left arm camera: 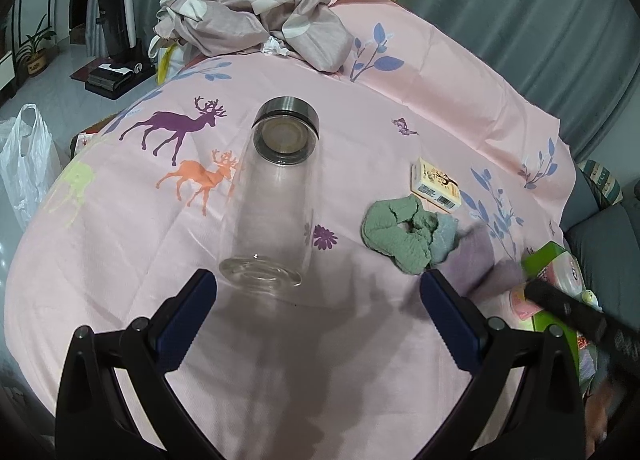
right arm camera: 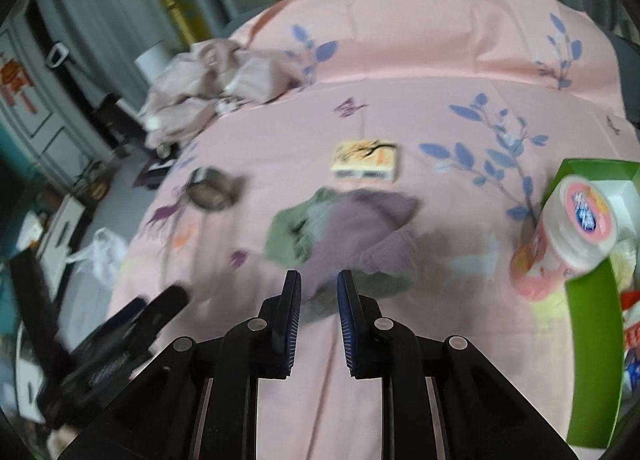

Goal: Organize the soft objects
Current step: 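Move the open right tool back over the purple knit towel, then grasp the purple knit towel with the right tool and lift it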

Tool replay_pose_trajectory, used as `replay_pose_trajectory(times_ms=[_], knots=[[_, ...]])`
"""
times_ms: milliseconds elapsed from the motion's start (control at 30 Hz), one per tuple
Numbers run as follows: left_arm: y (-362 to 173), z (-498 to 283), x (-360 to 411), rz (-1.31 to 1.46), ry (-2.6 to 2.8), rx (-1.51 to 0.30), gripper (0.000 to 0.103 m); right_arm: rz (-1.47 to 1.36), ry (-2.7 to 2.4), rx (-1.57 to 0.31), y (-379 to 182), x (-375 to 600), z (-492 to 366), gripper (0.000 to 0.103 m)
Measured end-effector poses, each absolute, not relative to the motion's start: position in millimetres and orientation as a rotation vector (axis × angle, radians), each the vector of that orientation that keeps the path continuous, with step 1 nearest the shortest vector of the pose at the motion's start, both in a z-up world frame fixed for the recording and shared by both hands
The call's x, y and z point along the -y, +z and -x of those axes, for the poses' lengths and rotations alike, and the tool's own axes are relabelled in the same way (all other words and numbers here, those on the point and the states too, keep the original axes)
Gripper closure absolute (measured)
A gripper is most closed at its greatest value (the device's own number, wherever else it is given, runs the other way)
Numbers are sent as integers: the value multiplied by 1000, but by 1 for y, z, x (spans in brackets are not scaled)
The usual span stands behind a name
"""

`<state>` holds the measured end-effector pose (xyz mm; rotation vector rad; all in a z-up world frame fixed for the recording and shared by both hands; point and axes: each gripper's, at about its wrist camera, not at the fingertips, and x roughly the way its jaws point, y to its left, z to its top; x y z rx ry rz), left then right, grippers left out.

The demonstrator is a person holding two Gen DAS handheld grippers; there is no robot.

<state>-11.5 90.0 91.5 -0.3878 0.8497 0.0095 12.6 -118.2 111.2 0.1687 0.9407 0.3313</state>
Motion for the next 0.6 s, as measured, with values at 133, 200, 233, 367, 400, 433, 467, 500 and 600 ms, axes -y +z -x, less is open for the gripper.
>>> replay_pose_trajectory(times_ms=[133,200,233,367,400,433,467,500,600], knots=[[91,12,-90,387,17,-852,2,-150,376,-937,112,112,-1,82],[91,12,-89,385,21,-854,2,-157,341,-908,112,114,-3,82],[91,12,-89,384,21,-854,2,-164,318,-890,111,115,-6,79],[90,11,-89,387,20,-858,2,-153,186,-858,102,121,-27,18],[90,11,-89,388,20,-860,2,-164,163,-845,98,121,-31,17],[90,11,-89,388,20,-862,2,-170,153,-844,94,121,-37,17],[90,11,-89,388,19,-863,2,-180,157,-858,86,119,-47,17],[89,11,-89,387,18,-864,2,-189,159,-870,80,118,-53,17],[89,10,-89,386,14,-868,2,-206,128,-908,54,113,-70,17]])
